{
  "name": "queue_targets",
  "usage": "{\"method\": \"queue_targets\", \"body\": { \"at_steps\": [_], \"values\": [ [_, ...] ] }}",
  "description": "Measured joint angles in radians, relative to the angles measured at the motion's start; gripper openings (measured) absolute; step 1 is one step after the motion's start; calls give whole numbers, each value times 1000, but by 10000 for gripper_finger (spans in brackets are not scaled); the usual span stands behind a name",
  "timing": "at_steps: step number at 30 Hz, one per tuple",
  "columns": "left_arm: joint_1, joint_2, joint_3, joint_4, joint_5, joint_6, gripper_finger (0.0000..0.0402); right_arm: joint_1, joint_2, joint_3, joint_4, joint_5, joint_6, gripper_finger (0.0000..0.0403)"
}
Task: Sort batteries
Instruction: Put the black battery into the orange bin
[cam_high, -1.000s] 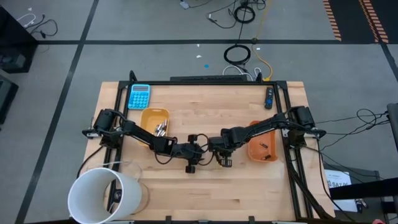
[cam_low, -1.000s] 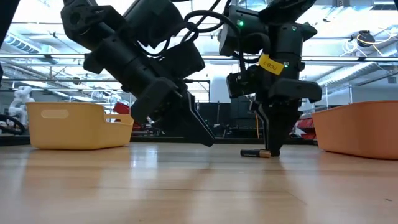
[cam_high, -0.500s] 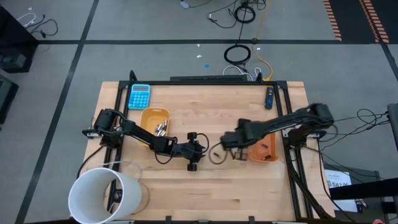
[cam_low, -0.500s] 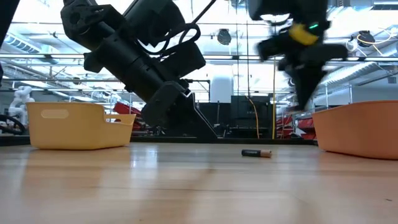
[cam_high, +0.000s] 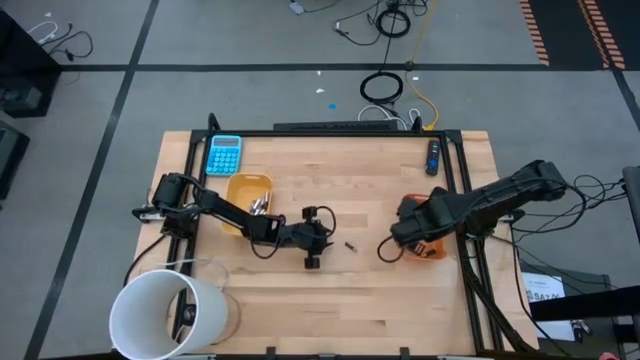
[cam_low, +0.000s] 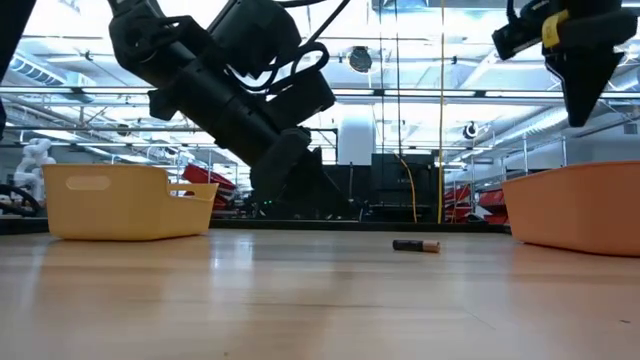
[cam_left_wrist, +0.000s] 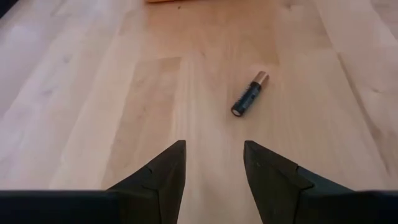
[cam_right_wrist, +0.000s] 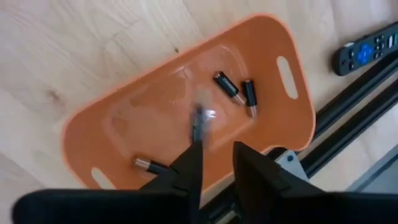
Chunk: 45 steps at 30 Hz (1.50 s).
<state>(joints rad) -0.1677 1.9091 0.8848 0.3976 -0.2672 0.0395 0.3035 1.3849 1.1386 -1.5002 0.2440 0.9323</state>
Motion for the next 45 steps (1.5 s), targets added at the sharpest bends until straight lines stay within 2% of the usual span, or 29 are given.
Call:
{"method": "queue_targets", "body": {
  "at_steps": [4, 7, 11, 14, 17, 27, 39, 41, 45],
  "values": [
    [0, 0, 0, 3, 0, 2, 171, -3, 3, -7, 11, -7, 20, 111],
    [4, 0, 0, 17, 0, 14, 171, -16, 4, -8, 96, 1, -13, 120],
    [10, 0, 0, 42, 1, 32, 171, -29, 8, -7, 413, 68, -182, 121],
    [15, 0, 0, 44, 1, 45, 171, -50, 34, -6, 644, 62, -308, 118],
    [17, 0, 0, 38, 1, 37, 171, -71, 95, -5, 756, 38, -382, 116],
    [17, 0, 0, 2, 0, 19, 171, -87, 353, -6, 885, -66, -486, 116],
    [15, 0, 0, 2, 0, 17, 171, -160, 499, -5, 923, -161, -547, 113],
    [15, 0, 0, 1, 0, 17, 171, -167, 516, -1, 929, -190, -564, 98],
    [15, 0, 0, -16, 0, 17, 171, -167, 539, -1, 921, -191, -595, 22]
  ]
}}
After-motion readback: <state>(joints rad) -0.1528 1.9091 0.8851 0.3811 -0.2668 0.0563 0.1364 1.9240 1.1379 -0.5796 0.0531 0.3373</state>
